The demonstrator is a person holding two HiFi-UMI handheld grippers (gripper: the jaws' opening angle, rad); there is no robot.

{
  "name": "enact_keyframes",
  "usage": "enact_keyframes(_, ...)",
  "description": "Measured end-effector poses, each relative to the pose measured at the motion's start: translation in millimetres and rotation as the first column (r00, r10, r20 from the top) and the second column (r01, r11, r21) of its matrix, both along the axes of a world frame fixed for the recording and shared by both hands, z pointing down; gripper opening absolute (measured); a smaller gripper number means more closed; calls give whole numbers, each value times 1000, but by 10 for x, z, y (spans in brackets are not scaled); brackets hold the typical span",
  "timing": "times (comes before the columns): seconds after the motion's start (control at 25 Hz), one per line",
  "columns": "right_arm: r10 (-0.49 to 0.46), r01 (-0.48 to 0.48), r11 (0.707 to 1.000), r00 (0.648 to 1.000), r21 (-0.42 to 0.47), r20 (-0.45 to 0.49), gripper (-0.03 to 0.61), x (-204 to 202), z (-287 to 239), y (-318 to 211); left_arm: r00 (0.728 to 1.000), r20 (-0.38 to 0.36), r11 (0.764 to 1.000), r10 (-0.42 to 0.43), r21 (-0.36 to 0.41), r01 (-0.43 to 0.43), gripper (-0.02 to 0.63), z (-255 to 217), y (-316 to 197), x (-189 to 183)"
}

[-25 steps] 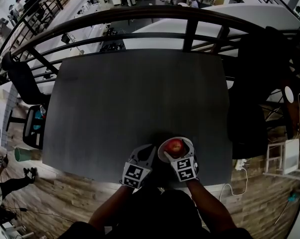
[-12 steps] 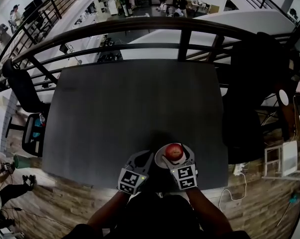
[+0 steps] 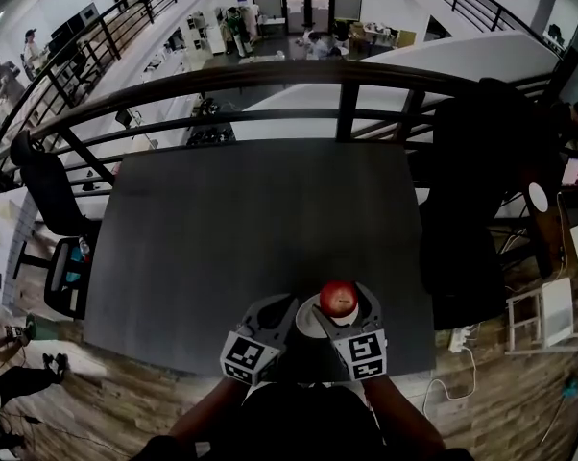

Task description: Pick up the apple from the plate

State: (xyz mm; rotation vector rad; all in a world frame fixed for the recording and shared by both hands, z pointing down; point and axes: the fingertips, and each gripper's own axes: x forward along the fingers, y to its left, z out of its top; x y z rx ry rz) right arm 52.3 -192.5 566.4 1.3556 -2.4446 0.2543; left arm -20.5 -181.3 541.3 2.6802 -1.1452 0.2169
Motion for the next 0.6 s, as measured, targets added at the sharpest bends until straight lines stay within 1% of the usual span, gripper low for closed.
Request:
enact_keyframes(0.12, 6, -7, 998, 1000, 63, 17, 407, 29, -271, -30, 1000, -11, 999, 6, 41, -6, 23, -210, -40, 65)
enact_keyframes(0.32, 21, -28, 989, 999, 147, 48, 407, 117, -629, -67, 999, 24, 994, -23, 106, 21, 23, -394, -107, 134)
enact_keyframes(0.4, 35, -47, 983, 997, 179, 70, 407, 151, -745, -82, 1000, 19, 993, -24, 113, 22, 23, -444, -124, 150)
enact_keyframes(0.52, 48, -68, 972, 994, 225, 96, 407, 158, -913, -112, 1000, -19, 995, -16, 98, 18, 23, -492, -154, 159)
enact_keyframes(0.6, 54, -77, 967, 993, 241, 101, 407, 181, -978, -107, 999, -31, 995, -8, 94, 11, 23, -519, -151, 210)
